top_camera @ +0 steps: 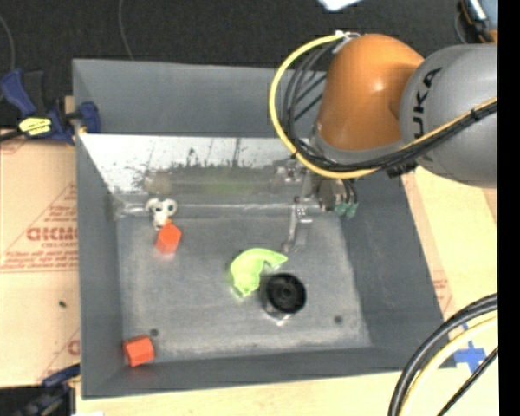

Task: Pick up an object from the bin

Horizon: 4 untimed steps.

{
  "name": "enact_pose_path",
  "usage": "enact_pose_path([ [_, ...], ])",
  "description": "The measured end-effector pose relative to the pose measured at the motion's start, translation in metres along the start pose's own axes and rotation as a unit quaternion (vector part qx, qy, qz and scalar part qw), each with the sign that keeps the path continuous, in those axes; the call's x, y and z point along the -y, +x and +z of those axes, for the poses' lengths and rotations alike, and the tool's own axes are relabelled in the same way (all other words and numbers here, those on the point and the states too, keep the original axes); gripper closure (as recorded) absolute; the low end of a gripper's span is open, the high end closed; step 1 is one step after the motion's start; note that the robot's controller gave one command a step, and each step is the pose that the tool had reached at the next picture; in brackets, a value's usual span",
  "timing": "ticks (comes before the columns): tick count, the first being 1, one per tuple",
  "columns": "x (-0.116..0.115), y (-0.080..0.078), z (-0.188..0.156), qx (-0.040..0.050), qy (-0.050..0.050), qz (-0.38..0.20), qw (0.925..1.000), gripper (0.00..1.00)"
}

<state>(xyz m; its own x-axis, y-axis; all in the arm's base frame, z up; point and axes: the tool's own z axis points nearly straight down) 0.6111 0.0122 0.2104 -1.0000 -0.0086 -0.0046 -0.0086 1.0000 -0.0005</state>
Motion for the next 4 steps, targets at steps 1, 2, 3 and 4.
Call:
enact_pose_path([
  [1,0.01,0.043,0.086,-0.0033,0.0,-0.041,0.9992,0.0],
  [2,0.003,0.035,0.11,0.0002,0.0,-0.074,0.9973,0.0],
  [3,0.009,0.023,0.135,0.0,0.0,-0.242,0.9703,1.0],
  [4,0.009,0.023,0.135,-0.0001,0.0,-0.241,0.9705,1.0],
])
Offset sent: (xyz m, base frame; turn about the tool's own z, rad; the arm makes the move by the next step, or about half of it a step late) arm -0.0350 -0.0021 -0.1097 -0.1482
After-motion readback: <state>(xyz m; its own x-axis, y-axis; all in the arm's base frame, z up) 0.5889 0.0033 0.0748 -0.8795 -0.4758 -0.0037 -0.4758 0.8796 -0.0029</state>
